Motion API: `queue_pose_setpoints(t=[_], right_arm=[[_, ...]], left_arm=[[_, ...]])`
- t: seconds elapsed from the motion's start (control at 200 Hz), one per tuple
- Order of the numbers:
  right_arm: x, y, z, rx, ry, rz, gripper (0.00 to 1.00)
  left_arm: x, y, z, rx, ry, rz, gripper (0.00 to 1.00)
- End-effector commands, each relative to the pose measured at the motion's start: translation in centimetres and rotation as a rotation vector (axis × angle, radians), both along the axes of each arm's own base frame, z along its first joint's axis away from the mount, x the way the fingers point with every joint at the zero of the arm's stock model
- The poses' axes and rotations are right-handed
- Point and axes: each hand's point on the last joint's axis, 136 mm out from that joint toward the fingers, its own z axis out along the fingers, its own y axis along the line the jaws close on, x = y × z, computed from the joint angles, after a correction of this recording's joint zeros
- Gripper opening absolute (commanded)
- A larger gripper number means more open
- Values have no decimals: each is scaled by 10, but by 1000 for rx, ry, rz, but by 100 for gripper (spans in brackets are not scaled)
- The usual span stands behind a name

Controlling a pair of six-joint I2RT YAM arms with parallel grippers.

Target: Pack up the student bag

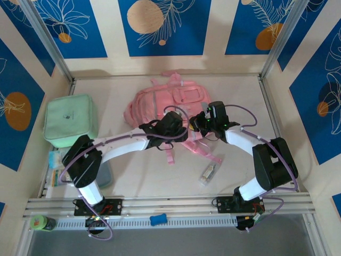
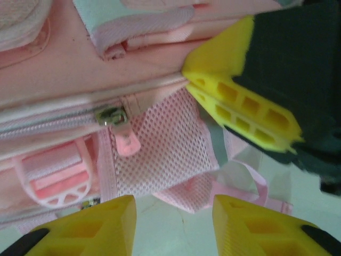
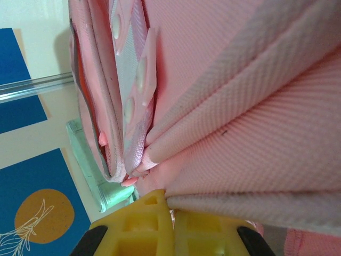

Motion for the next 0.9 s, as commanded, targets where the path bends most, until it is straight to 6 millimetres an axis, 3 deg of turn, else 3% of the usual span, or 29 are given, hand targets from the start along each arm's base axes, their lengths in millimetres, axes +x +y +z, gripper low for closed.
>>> queue_pose_setpoints(t=[0.0, 0.325, 0.48, 0.77, 0.895], right_arm=[[-2, 13, 30, 53, -64, 44, 0], [-3, 19, 27, 67, -48, 56, 0], [-3, 23, 26, 62, -50, 64, 0], [-8, 27, 19, 67, -33, 71, 0], [-9, 28, 18, 69, -27, 71, 0]], left_arm=[[11, 2, -7, 63, -5, 50, 39], [28, 6, -26, 109, -20, 146, 37], [40, -15, -25, 88, -27, 88, 37], [61, 19, -27, 233, -86, 251, 36], [66, 21, -25, 218, -96, 278, 33]])
